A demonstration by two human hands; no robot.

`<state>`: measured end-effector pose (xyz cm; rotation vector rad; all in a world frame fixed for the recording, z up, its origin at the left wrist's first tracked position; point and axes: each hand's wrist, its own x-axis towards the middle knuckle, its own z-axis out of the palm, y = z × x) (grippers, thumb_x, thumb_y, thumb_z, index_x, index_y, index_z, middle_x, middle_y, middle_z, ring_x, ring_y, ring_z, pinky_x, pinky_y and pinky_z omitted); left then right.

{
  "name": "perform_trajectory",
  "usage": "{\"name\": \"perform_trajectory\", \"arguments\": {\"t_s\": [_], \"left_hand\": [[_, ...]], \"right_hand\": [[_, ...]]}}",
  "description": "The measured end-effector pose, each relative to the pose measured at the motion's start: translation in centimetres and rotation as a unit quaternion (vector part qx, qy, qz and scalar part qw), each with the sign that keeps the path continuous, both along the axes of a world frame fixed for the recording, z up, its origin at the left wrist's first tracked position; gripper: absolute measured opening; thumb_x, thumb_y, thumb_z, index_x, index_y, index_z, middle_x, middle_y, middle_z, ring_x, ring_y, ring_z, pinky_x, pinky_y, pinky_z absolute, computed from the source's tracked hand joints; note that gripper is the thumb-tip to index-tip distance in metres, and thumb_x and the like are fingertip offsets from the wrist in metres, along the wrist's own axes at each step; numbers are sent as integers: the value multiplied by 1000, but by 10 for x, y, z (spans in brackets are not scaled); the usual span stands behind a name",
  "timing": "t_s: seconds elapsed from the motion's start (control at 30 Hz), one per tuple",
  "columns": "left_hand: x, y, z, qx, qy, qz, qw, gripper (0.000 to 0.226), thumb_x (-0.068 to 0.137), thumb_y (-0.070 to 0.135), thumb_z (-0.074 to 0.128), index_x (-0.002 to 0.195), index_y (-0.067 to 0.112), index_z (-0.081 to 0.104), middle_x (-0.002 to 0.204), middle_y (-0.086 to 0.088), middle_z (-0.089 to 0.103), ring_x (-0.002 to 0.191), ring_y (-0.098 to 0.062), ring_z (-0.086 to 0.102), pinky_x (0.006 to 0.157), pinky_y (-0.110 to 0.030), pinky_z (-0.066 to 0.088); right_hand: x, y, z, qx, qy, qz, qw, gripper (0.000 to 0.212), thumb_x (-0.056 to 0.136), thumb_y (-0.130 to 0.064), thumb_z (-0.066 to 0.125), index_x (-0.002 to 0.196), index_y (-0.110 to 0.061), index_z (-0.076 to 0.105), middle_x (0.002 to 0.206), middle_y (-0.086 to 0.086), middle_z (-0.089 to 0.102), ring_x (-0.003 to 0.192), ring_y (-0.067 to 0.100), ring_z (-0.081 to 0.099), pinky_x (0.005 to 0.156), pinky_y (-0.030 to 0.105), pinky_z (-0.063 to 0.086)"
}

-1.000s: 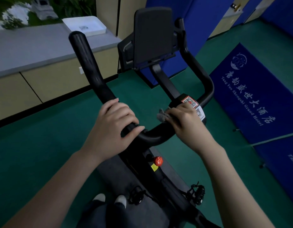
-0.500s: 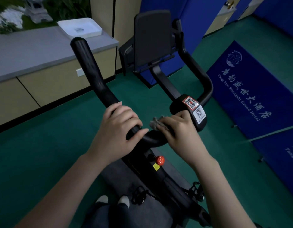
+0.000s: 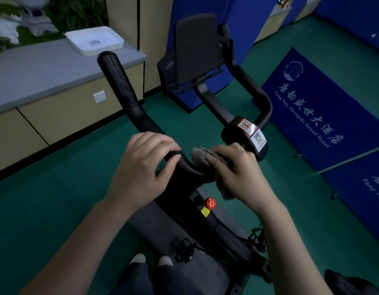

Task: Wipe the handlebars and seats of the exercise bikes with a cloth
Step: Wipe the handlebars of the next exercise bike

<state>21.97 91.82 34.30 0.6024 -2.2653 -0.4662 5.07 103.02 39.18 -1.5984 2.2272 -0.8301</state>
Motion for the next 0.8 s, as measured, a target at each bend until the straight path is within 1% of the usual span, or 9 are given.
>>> {"name": "perform_trajectory", "arguments": {"t_s": [0.03,0.13,0.23,0.3,0.4,0.5,0.63,0.73,0.8], "left_hand": [[6,1,0,-6,-1,13,1000,19,93,23,55,97,9,66,99,0,64,96,-17,58,94,-30,37],[23,7,-3,10,-14,60,998,24,95,28,49,97,11,66,97,1,64,95,-16,57,90,-27,36],[33,16,-8,34,-51,112,992,27,94,31,47,97,12,66,97,2,63,95,-17,56,90,-26,34],[36,24,-11,48,-73,140,986,29,93,33,46,99,13,66,99,4,63,96,-17,56,89,-26,33],[38,42,-13,64,-88,178,978,30,93,35,45,101,15,66,100,5,63,97,-17,56,87,-29,35],[43,63,-14,67,-111,217,968,34,92,38,44,101,14,66,100,5,64,96,-18,57,86,-31,36],[58,95,-14,87,-137,288,944,40,91,42,41,102,14,66,99,4,65,96,-20,58,86,-33,37],[75,120,-17,102,-154,345,920,44,91,45,38,104,14,66,100,3,65,96,-20,58,88,-34,36],[87,136,-18,112,-159,384,903,45,90,47,37,105,14,65,101,3,65,97,-20,58,89,-35,36]], "right_hand": [[0,1,0,-10,-13,-9,1000,15,94,-27,58,96,-18,69,84,-2,53,79,18,58,71,27,49],[2,-1,-3,-55,-9,-28,998,13,93,-26,59,98,-19,69,86,-4,53,82,10,56,72,8,39],[6,-6,-10,-80,1,-23,997,13,93,-23,60,98,-15,70,81,-13,47,84,17,55,72,10,41],[8,-7,-16,-111,33,-3,993,11,91,-17,63,94,-10,70,73,-20,42,84,21,53,69,10,38],[10,-4,-22,-154,47,31,986,10,91,-12,65,95,-6,70,71,-26,39,85,25,53,72,23,41],[13,-2,-23,-203,28,58,977,13,88,-8,67,100,-3,70,75,-29,38,84,29,57,72,16,37],[22,-2,-15,-232,2,118,966,17,88,-6,66,104,0,69,79,-30,36,83,32,58,71,11,33],[32,-1,-11,-227,-48,163,959,17,91,-10,62,105,-2,69,78,-28,40,85,29,58,73,2,35],[44,0,-10,-213,-67,202,954,17,93,-12,61,105,-5,69,79,-25,42,86,25,57,74,0,35]]}}
